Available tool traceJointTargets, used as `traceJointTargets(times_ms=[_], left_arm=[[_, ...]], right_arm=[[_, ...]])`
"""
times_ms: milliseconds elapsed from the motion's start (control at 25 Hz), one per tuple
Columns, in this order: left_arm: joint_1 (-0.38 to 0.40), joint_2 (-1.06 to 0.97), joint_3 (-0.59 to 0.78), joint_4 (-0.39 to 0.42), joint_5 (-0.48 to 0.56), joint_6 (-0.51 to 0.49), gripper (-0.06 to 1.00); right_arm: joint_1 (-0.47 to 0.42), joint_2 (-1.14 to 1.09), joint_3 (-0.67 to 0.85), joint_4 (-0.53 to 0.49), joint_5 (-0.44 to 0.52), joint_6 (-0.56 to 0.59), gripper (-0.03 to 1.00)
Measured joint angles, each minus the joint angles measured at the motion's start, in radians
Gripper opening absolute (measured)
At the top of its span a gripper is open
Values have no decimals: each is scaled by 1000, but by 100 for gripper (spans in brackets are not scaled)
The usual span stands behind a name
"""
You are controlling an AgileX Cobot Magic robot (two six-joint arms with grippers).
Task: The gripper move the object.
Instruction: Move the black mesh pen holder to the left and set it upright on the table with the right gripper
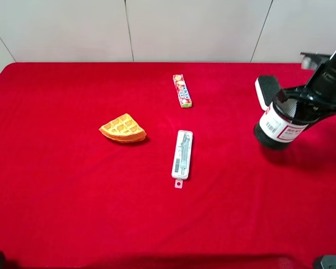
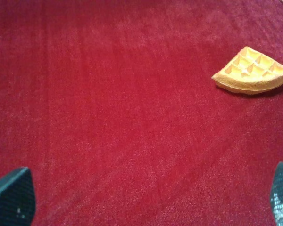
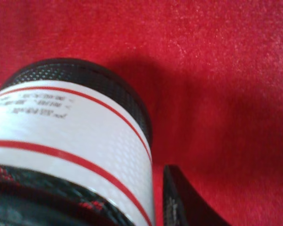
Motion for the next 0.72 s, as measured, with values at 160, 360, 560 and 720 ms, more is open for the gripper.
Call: traceJointTargets(times_ms=[160,360,560,720], left_arm=[[0,0,0,0,0,0,99],[0,0,0,0,0,0,99],[0,0,0,0,0,0,99],[0,0,0,0,0,0,99]], right_arm=[[0,-31,-64,6,86,12,7],[63,-47,-152,1,161,28,7],[181,-47,-253,1,202,80,7],[263,-47,-333,0,203,127,7]])
